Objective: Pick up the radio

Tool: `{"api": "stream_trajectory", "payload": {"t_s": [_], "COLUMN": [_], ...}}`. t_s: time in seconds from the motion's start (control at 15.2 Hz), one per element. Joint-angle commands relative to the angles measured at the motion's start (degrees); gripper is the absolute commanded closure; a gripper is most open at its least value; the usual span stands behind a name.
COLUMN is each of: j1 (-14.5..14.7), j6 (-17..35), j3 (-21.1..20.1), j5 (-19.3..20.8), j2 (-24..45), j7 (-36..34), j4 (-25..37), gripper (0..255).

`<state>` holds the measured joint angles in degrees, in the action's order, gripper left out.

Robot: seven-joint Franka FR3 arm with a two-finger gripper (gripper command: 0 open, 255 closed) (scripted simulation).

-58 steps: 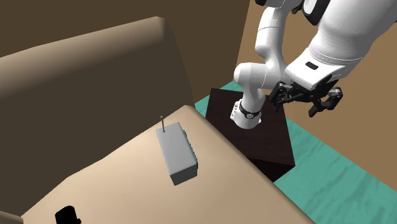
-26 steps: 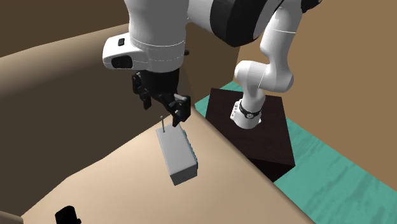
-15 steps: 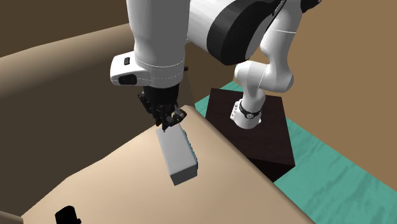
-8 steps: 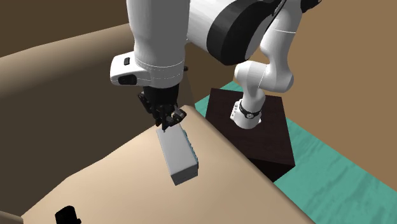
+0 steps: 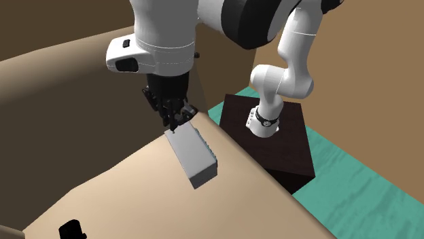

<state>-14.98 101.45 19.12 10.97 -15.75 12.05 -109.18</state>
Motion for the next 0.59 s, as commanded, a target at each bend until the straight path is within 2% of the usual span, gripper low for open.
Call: {"api": "stream_trajectory", "payload": {"t_s": [0.0,0.4,0.53], "j1": [0.06,0.23,0.24], "j6": [-1.35,-5.98,-6.10], "j3": [-0.05,-0.12,-0.12], "j5": [-0.15,-0.65,-0.66], "j2": [0.26,1.45,1.48], "j7": [0.18,0.91,0.93], "j4": [1.72,7.54,7.69], "gripper": [255,255,255]}}
